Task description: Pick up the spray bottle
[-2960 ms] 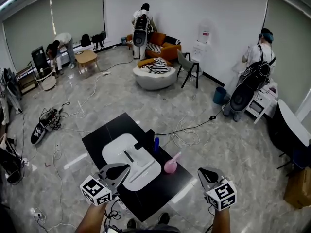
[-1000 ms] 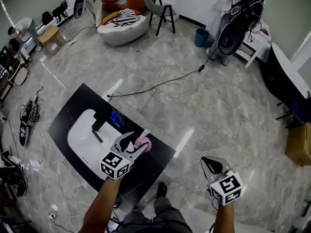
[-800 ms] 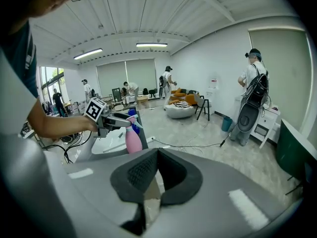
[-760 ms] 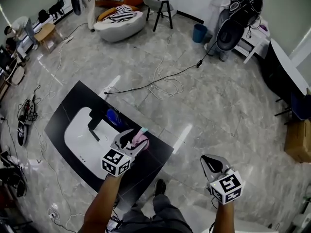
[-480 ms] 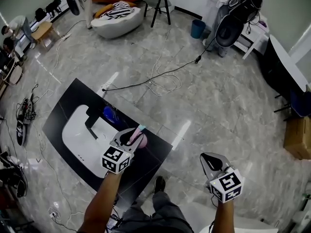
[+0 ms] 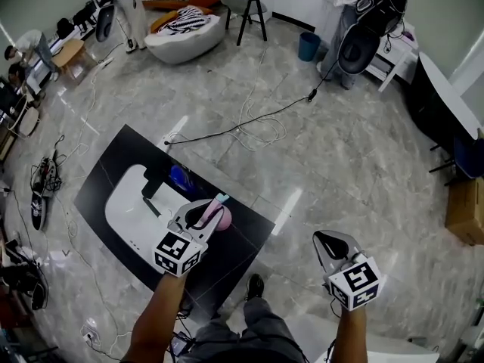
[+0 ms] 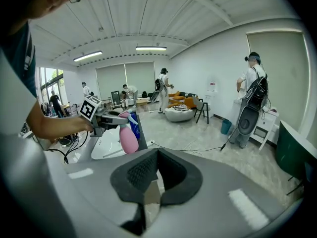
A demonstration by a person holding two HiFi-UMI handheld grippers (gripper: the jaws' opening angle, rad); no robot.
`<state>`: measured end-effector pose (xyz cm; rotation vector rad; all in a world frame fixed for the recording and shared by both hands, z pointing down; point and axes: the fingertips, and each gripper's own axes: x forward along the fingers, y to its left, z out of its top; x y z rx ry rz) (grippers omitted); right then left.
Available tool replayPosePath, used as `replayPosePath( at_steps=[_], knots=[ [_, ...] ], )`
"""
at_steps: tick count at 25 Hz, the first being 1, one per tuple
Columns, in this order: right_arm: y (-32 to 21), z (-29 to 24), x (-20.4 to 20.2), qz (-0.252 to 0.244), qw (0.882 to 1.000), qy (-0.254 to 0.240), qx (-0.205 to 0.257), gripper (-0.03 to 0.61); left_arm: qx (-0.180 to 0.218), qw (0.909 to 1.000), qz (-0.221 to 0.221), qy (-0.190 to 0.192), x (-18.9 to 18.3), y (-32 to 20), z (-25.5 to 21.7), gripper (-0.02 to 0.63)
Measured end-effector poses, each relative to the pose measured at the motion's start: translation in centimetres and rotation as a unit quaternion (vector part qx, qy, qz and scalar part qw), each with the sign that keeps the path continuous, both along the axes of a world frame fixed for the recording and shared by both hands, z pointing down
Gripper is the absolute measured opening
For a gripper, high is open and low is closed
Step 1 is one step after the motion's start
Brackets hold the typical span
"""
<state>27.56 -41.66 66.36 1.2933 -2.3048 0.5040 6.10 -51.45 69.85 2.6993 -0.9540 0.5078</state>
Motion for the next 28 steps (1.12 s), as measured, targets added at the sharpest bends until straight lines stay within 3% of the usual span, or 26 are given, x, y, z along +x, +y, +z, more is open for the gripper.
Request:
replayPosePath(
  at_steps=[11, 28],
  knots=[
    [0.3, -5.2, -4.5, -0.012, 0.999, -0.008, 0.045, 0.011, 0.068, 0.9975, 0.020, -0.004, -3.9, 3.7, -9.6, 0.089],
    [5.6, -17.4, -12.5, -0.041, 0.989, -0.001, 0.144, 0.011, 0.151, 0.9885, 0.004, -0.009, -13.8, 12.5, -22.5, 0.089]
  ],
)
